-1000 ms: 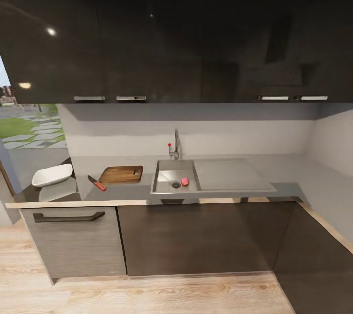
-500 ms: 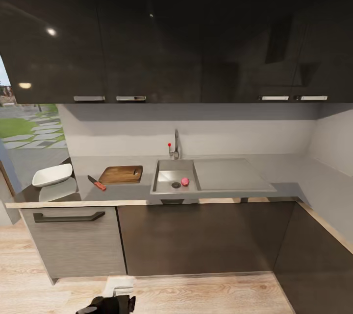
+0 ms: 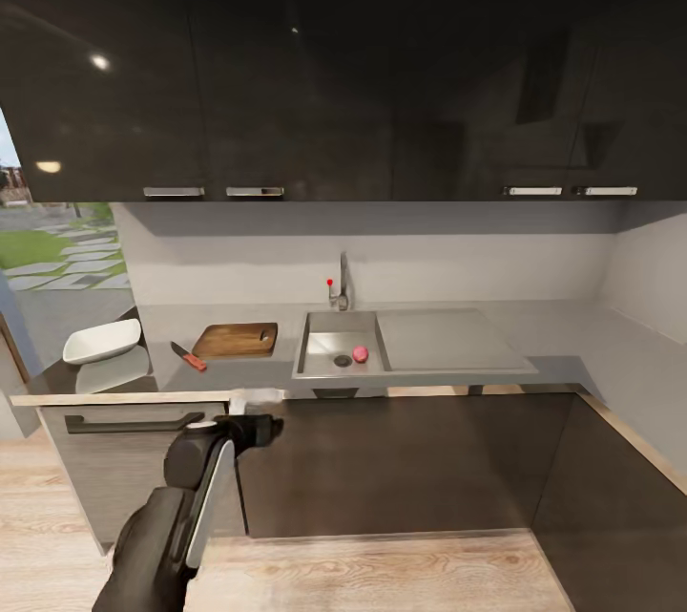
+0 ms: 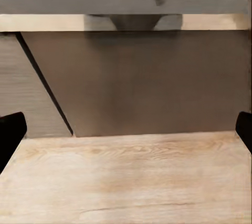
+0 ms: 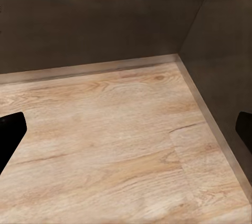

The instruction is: In the kitchen, take the Vidalia onion out of the sink, dice it on the chopping board with the paring knife, put the diced onion into the bowl on the countertop, then place both the paring knife and the chopping board into the sink.

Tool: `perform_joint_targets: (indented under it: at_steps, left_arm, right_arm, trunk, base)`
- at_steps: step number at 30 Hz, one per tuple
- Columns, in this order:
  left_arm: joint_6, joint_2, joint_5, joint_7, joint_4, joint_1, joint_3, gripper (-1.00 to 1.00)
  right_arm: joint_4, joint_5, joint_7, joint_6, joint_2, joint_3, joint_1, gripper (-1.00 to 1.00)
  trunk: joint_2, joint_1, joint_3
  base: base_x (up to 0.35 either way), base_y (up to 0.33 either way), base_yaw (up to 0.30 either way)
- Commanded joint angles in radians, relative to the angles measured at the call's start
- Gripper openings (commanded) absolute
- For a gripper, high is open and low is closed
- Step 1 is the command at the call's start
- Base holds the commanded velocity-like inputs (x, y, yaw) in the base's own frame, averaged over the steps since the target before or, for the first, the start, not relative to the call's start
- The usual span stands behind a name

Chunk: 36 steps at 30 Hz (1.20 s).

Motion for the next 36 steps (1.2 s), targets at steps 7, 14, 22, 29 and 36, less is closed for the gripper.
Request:
perform_joint_targets:
  at_steps: [7,14,22,29,36]
  left_arm:
    - [0.017,-0.008,0.031,0.005,0.189,-0.377,0.0,1.0]
    - [0.015,-0.011,0.23,0.008,0.516,-0.659,0.0,1.0]
    - [0.014,-0.014,0.271,0.002,0.76,-0.709,-0.004,1.0]
    - [0.014,0.005,0.271,0.003,0.79,-0.71,-0.005,1.0]
    - [0.014,0.01,0.271,0.004,0.79,-0.711,-0.007,1.0]
  right_arm:
    - [0.0,0.008,-0.001,-0.002,0.001,-0.009,-0.001,1.0]
    - [-0.001,0.007,0.0,0.003,0.0,-0.009,-0.001,1.0]
    - [-0.001,0.008,0.002,0.008,0.002,-0.006,-0.001,1.0]
    - [-0.001,0.006,0.002,0.007,0.002,-0.006,-0.001,1.0]
    - [-0.001,0.007,0.003,0.002,0.002,-0.003,-0.001,1.0]
  trunk:
    - [-0.001,0.0,-0.001]
    - [-0.001,0.0,-0.001]
    - [-0.001,0.0,-0.001]
    - [-0.001,0.0,-0.001]
    - [-0.001,0.0,-0.001]
  base:
    - [0.0,0.0,0.0]
    - [0.0,0.0,0.0]
    - [0.0,0.0,0.0]
    - [0.0,0.0,0.0]
    - [0.002,0.0,0.0]
